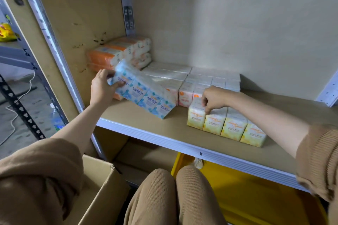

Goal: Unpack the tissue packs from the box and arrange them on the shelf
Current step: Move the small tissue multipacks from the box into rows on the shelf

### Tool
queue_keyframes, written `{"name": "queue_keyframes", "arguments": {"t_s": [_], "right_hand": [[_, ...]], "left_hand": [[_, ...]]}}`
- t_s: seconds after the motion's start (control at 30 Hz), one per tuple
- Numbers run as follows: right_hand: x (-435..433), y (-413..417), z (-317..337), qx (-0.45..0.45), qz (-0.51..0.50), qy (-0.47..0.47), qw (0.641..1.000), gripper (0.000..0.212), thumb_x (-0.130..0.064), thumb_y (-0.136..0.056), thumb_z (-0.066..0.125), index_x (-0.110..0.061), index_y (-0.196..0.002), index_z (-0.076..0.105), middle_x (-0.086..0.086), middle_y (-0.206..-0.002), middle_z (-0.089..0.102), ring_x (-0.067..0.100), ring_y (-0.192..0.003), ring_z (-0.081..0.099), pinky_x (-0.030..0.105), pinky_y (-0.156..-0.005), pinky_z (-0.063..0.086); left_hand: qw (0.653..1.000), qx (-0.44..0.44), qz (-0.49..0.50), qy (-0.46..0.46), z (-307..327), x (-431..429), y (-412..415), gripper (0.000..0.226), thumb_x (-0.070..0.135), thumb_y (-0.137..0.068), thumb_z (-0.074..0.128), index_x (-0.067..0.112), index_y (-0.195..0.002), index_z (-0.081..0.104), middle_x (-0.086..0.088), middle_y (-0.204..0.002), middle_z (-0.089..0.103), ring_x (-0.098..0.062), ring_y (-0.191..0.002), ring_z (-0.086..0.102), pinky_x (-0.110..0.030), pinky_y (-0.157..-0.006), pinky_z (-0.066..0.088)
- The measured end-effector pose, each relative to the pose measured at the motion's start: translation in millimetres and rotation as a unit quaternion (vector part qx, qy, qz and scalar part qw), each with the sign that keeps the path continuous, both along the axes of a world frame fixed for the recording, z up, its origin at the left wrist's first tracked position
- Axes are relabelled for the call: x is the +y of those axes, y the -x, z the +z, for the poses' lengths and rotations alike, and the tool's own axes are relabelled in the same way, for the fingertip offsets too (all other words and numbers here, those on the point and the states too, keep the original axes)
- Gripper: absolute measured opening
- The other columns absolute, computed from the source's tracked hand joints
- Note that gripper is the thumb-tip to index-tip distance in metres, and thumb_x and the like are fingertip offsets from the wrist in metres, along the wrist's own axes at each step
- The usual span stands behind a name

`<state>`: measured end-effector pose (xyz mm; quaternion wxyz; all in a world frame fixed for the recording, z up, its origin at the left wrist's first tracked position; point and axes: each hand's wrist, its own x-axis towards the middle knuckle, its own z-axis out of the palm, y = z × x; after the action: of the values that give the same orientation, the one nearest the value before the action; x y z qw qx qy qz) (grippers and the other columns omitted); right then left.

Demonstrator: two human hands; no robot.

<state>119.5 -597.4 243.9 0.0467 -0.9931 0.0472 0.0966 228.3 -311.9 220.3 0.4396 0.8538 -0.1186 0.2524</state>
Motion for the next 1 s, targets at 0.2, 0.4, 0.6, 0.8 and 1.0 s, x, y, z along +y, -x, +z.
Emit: {"name": "queue_keyframes", "arguments": {"t_s": [0.2, 0.4, 0.6, 0.8, 1.0], "right_hand": [[1, 1, -3, -0.014, -0.007, -0.005, 1.0, 0.027, -0.008, -0.072, 0.072, 0.0, -0.098, 0.07, 0.011, -0.099, 0.069, 0.017, -0.078, 0.054, 0.018, -0.056, 0.038], [-1, 0, -7, -0.024, -0.006, -0.004, 1.0, 0.027, -0.009, -0.072, 0.071, -0.001, -0.099, 0.07, 0.011, -0.103, 0.069, 0.017, -0.081, 0.055, 0.024, -0.066, 0.043], [1, 4, -7, -0.023, -0.005, -0.01, 1.0, 0.029, -0.011, -0.073, 0.071, -0.001, -0.1, 0.068, 0.008, -0.094, 0.064, 0.017, -0.081, 0.053, 0.022, -0.06, 0.04], [0, 12, -11, -0.042, -0.041, 0.023, 0.998, 0.049, -0.025, -0.067, 0.078, 0.005, -0.103, 0.064, 0.016, -0.088, 0.061, 0.02, -0.076, 0.048, 0.029, -0.061, 0.035], [1, 18, -22, -0.06, -0.028, 0.069, 0.995, 0.034, -0.021, -0.067, 0.076, -0.001, -0.089, 0.06, 0.011, -0.097, 0.057, 0.025, -0.085, 0.055, 0.034, -0.068, 0.046]], "left_hand": [[0.991, 0.13, 0.036, -0.017, -38, 13, -3, 0.033, 0.01, -0.075, 0.075, -0.003, -0.097, 0.054, -0.023, -0.1, 0.055, -0.037, -0.098, 0.053, -0.043, -0.084, 0.043], [0.952, 0.275, 0.047, -0.127, -45, 12, -9, 0.05, 0.018, -0.079, 0.073, -0.005, -0.115, 0.045, -0.023, -0.121, 0.049, -0.035, -0.108, 0.047, -0.042, -0.085, 0.041], [0.959, 0.08, -0.042, -0.267, -25, -7, -2, 0.082, 0.021, -0.072, 0.079, 0.001, -0.138, 0.035, -0.018, -0.141, 0.035, -0.034, -0.13, 0.037, -0.041, -0.11, 0.033], [0.866, 0.05, -0.132, -0.48, -26, -50, 14, 0.068, 0.023, -0.084, 0.067, 0.014, -0.143, 0.034, -0.003, -0.147, 0.035, -0.024, -0.132, 0.04, -0.036, -0.1, 0.041], [0.876, 0.015, -0.127, -0.465, -43, -47, 5, 0.056, 0.011, -0.09, 0.057, 0.014, -0.142, 0.036, -0.001, -0.146, 0.04, -0.023, -0.131, 0.043, -0.037, -0.091, 0.048]]}}
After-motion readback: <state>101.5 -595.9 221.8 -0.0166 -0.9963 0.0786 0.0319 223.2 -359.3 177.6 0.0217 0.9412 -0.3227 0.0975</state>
